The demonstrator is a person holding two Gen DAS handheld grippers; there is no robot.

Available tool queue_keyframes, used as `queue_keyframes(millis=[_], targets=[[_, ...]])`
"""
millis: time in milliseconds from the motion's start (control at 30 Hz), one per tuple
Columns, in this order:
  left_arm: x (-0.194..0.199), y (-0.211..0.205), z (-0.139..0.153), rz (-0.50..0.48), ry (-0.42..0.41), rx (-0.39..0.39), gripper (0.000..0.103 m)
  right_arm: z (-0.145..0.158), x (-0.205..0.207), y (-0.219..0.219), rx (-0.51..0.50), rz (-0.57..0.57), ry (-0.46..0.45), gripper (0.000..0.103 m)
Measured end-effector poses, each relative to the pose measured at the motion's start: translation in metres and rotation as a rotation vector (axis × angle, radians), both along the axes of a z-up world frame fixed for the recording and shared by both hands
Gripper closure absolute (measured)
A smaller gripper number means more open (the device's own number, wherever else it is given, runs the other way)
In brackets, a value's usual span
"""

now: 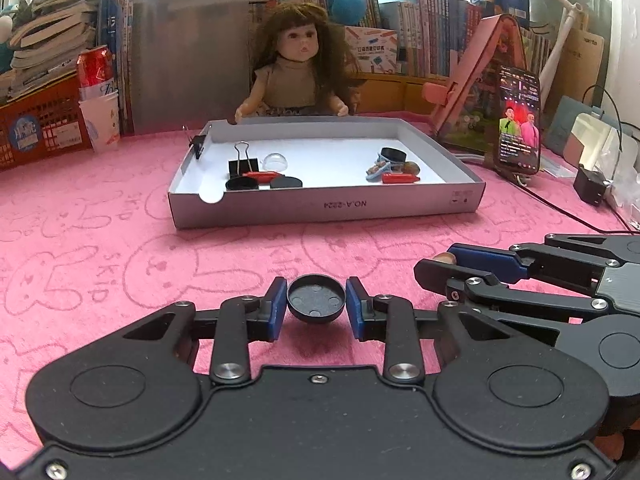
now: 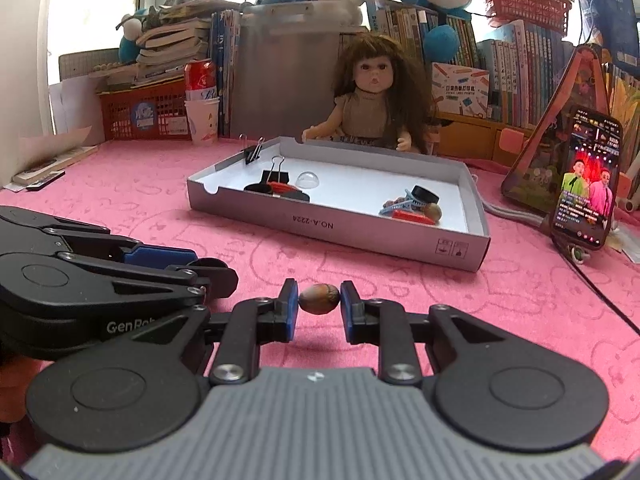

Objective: Organize rigid objects
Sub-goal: 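Carry the black lid and brown acorn over the white tray with both tools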

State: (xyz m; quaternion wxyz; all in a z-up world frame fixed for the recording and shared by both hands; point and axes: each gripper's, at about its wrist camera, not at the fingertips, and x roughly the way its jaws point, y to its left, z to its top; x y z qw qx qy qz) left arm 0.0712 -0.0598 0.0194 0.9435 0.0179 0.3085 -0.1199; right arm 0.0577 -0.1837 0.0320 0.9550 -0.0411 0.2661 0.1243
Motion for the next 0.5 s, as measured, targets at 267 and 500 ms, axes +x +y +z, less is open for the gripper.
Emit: queue_keyframes(millis=[267, 500], targets=[[0.007, -0.001, 0.008, 0.017, -0.007, 0.002, 0.073, 0.004, 0.007, -0.003, 0.032, -0.016, 0.003, 0.076], [0.014, 0.001, 0.017, 0.030, -0.025, -0.016, 0.073, 0.009, 0.017, -0.005, 0.067, -0.026, 0.008, 0.076]])
